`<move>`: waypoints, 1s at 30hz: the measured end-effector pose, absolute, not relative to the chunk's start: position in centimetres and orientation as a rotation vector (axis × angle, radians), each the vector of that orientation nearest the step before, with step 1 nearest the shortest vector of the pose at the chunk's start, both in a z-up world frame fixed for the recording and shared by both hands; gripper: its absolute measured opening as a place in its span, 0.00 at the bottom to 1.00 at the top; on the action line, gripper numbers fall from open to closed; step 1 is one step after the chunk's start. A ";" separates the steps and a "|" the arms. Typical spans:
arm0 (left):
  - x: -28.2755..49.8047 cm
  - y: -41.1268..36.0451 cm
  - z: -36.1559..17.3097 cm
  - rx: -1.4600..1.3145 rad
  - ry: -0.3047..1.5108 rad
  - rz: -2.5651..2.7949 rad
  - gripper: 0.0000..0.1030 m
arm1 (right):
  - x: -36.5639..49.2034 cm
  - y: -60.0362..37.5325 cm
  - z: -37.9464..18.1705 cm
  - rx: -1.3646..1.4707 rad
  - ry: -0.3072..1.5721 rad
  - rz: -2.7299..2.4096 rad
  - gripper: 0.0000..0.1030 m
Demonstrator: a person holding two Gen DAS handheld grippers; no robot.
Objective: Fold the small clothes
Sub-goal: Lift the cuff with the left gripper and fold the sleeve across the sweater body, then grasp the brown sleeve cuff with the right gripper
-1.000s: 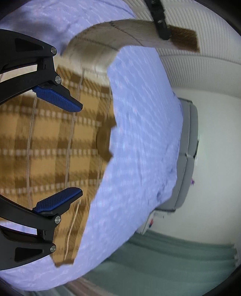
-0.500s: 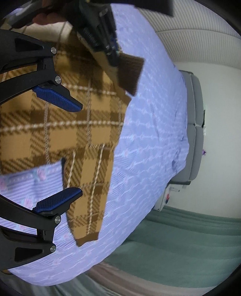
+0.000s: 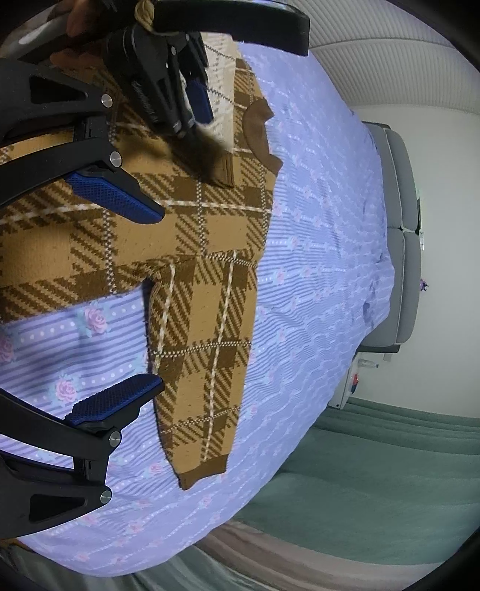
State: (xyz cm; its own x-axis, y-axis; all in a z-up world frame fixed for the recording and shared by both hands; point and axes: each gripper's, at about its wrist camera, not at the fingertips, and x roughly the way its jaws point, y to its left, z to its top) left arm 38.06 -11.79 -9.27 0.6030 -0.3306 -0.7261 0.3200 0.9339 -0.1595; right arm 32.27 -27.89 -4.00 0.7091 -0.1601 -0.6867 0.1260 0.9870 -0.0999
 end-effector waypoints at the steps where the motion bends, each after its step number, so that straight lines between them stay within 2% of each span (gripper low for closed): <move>1: 37.9 -11.7 -8.9 -0.018 0.840 -0.381 0.64 | 32.3 -28.0 -4.0 -0.043 0.769 -0.160 0.81; 8: 34.5 -11.6 -4.3 0.077 0.768 -0.307 0.68 | 31.7 -29.9 -4.0 -0.009 0.762 -0.179 0.81; 13: 33.7 -14.0 -1.6 0.133 0.730 -0.296 0.81 | 31.2 -32.6 -3.7 0.035 0.743 -0.188 0.81; 22: 35.8 -22.1 -0.8 0.194 0.738 -0.363 0.81 | 31.3 -43.3 -3.9 0.227 0.712 -0.274 0.81; 30: 36.8 -29.0 -2.3 0.248 0.784 -0.396 0.82 | 32.8 -49.4 -5.7 0.334 0.719 -0.285 0.81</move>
